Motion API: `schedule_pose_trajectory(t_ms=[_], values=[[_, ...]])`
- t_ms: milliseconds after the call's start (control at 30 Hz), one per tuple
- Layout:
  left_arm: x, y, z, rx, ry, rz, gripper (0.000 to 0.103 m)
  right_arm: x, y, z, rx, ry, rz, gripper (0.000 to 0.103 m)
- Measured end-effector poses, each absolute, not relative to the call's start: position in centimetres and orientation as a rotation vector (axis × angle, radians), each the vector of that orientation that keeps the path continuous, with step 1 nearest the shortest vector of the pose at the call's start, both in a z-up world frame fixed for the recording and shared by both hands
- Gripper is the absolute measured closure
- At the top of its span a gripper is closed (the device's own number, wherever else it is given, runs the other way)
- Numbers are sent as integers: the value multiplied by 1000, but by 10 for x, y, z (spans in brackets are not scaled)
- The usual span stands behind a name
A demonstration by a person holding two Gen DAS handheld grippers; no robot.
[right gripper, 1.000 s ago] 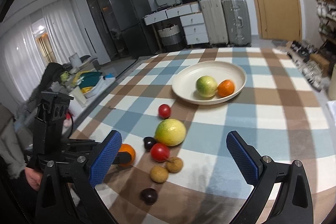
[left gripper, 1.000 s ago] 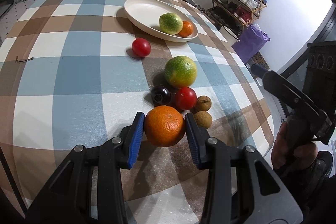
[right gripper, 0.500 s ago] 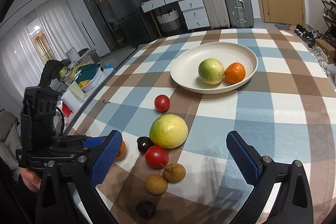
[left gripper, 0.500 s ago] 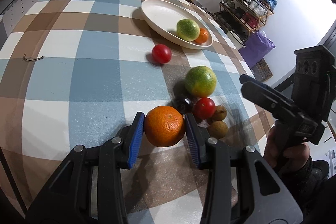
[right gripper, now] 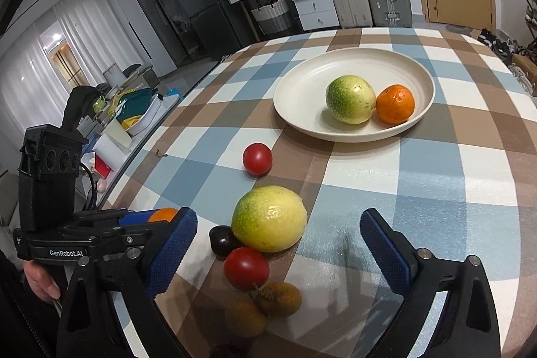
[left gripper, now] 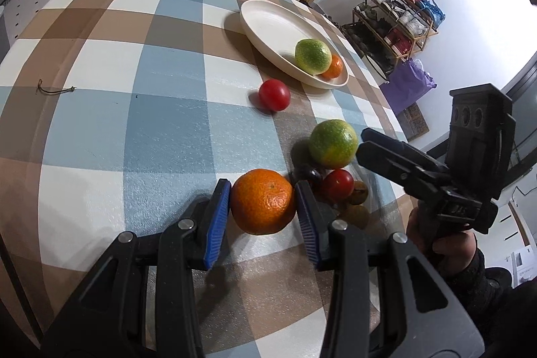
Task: Organize fruits
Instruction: 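Close the right tool on the yellow lemon while the left tool holds the orange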
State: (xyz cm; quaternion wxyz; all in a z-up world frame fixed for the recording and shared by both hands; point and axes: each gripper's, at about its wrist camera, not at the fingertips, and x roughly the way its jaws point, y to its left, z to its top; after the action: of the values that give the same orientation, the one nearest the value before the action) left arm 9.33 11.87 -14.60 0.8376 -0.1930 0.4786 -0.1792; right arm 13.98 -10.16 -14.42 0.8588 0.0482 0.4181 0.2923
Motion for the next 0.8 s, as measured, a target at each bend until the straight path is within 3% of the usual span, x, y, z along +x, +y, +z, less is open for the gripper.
schedule_pose_trajectory(t_ms=[300,433,800], values=[[98,124,-148,-420,1018,-379,67,149,-92,-157,96,930,630,27],[100,125,-148,-424,1014,-378,67,152,-89,-161,99,951,658,47],[111,129,-134,-407,986,-358,67,152,-95,-159,106,910,648,48]])
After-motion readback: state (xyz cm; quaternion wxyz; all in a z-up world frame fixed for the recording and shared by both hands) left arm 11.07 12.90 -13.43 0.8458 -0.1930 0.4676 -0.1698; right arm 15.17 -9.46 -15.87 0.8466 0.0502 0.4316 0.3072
